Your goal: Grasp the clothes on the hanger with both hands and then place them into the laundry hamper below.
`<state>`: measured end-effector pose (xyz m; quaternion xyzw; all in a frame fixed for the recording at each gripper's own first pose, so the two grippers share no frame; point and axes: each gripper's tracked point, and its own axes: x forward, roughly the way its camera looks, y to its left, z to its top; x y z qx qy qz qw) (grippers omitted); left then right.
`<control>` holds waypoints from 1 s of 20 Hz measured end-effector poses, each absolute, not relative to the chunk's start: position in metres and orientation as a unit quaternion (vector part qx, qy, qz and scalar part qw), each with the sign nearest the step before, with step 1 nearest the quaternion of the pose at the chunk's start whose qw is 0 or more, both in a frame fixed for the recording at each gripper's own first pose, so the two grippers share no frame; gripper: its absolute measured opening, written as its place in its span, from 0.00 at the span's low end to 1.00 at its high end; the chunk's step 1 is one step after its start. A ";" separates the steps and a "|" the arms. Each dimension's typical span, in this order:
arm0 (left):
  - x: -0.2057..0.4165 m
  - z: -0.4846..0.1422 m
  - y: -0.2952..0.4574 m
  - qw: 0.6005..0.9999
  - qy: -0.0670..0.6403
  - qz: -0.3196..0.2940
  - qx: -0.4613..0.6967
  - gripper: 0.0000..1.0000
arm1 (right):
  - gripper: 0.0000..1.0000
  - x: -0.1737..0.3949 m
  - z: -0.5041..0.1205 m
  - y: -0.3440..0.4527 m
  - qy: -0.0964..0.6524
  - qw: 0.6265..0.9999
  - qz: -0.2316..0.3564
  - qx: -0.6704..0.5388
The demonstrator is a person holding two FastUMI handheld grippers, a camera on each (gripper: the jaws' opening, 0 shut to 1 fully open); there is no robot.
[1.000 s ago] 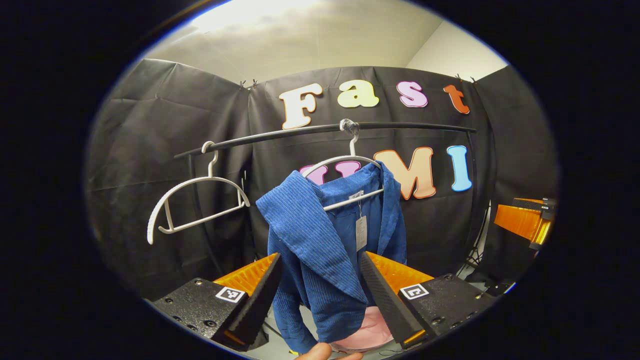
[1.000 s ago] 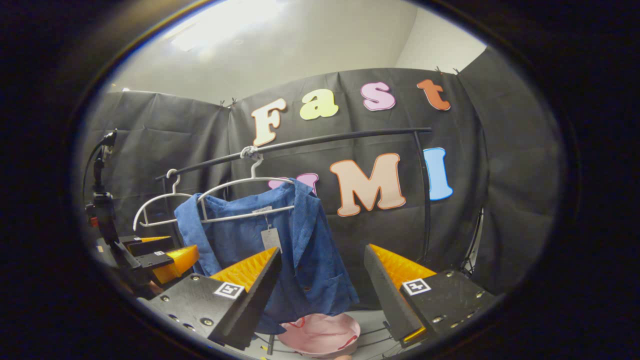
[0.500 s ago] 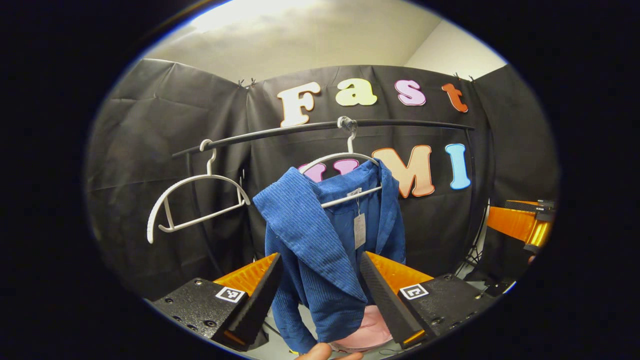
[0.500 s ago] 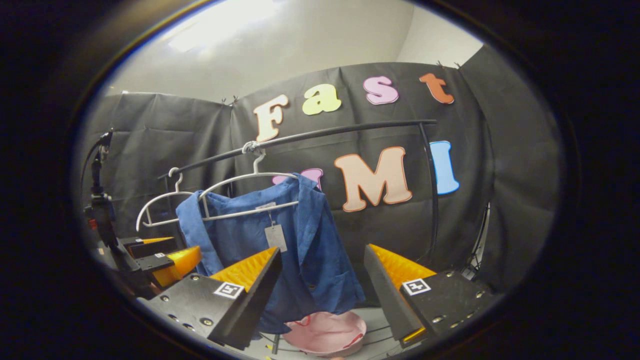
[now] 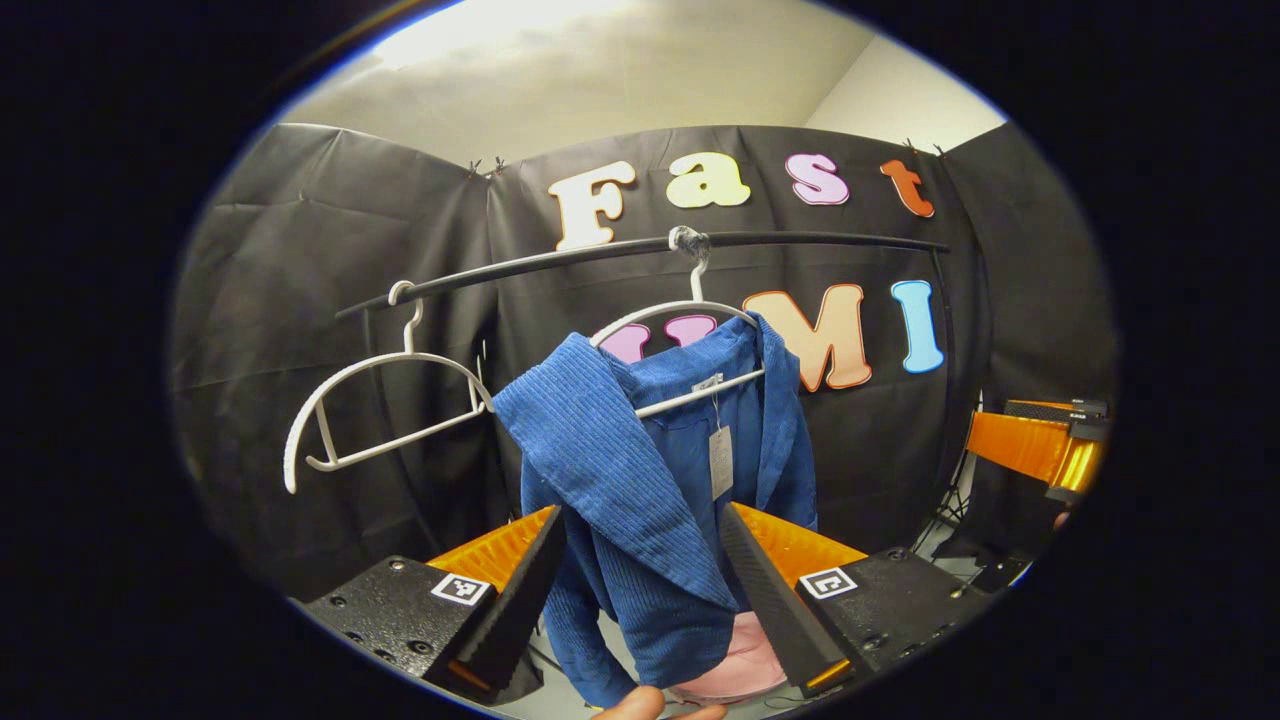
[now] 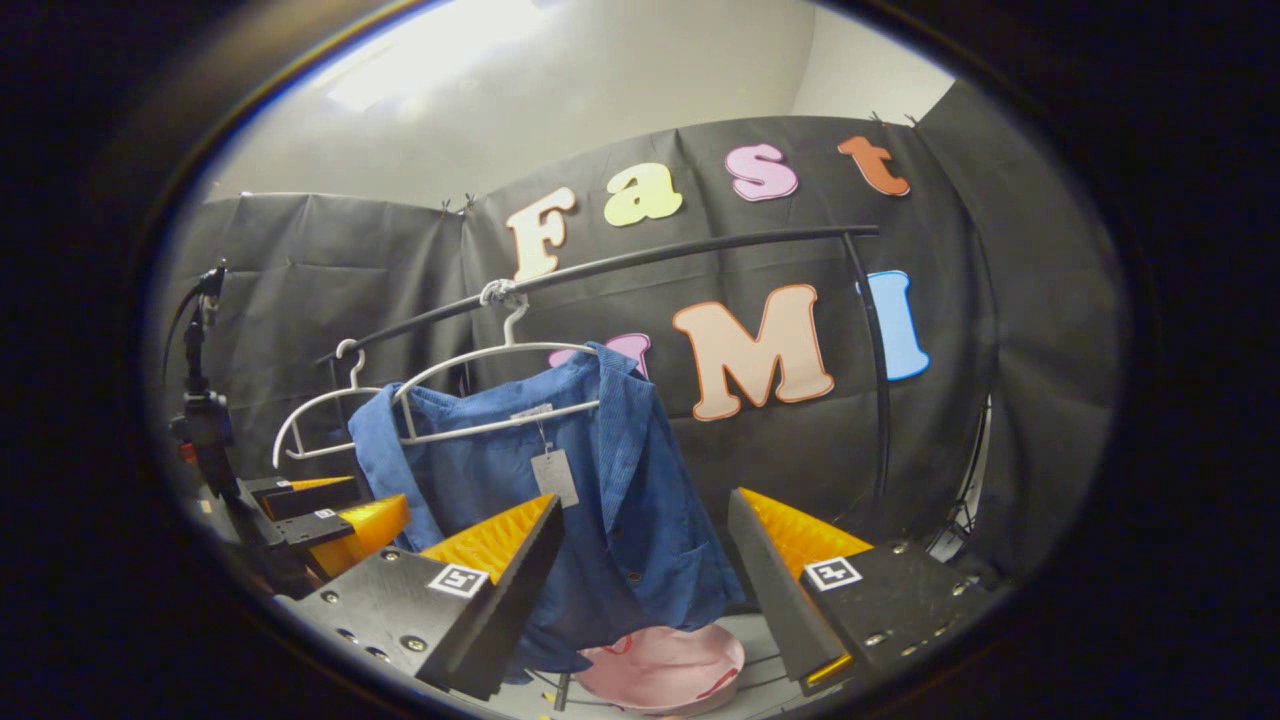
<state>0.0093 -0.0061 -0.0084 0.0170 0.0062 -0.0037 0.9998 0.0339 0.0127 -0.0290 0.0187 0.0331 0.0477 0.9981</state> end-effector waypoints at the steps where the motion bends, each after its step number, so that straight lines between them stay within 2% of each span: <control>1: 0.011 -0.007 -0.006 1.000 0.004 -0.004 0.019 0.96 | 0.99 0.036 -0.029 0.012 0.032 0.998 0.047 0.020; 2: 0.012 -0.005 -0.006 1.000 0.003 -0.003 0.021 0.99 | 0.99 0.038 -0.029 0.011 0.033 0.998 0.047 0.022; 5: 0.014 -0.004 -0.008 1.000 0.005 -0.005 0.019 0.96 | 0.99 0.043 -0.027 0.011 0.031 0.998 0.049 0.028; 6: 0.015 -0.004 -0.009 1.000 0.003 -0.006 0.018 0.99 | 0.99 0.046 -0.028 0.012 0.031 0.998 0.049 0.028; 8: 0.016 -0.003 -0.009 1.000 0.001 -0.006 0.021 0.96 | 0.99 0.051 -0.028 0.012 0.033 0.998 0.052 0.024; 10: 0.016 -0.005 -0.009 1.000 0.002 -0.007 0.022 0.99 | 0.99 0.057 -0.030 0.015 0.037 0.998 0.055 0.019; 11: 0.016 -0.005 -0.008 1.000 0.004 -0.006 0.023 0.99 | 0.99 0.063 -0.032 0.016 0.039 0.997 0.057 0.018; 12: 0.016 -0.006 -0.005 1.000 0.005 -0.004 0.023 0.94 | 0.99 0.067 -0.034 0.018 0.042 0.997 0.059 0.018; 13: 0.017 -0.007 -0.004 1.000 0.006 -0.001 0.023 0.96 | 0.99 0.072 -0.035 0.020 0.043 0.997 0.061 0.020; 15: 0.017 -0.009 0.000 1.000 0.007 0.004 0.021 0.94 | 0.99 0.084 -0.039 0.025 0.047 0.996 0.069 0.020; 16: 0.018 -0.009 0.001 1.000 0.008 0.006 0.021 0.99 | 0.99 0.090 -0.041 0.027 0.049 0.996 0.073 0.016; 20: 0.021 -0.014 0.009 0.999 0.021 0.025 0.012 0.96 | 0.99 0.115 -0.049 0.043 0.061 0.993 0.099 0.015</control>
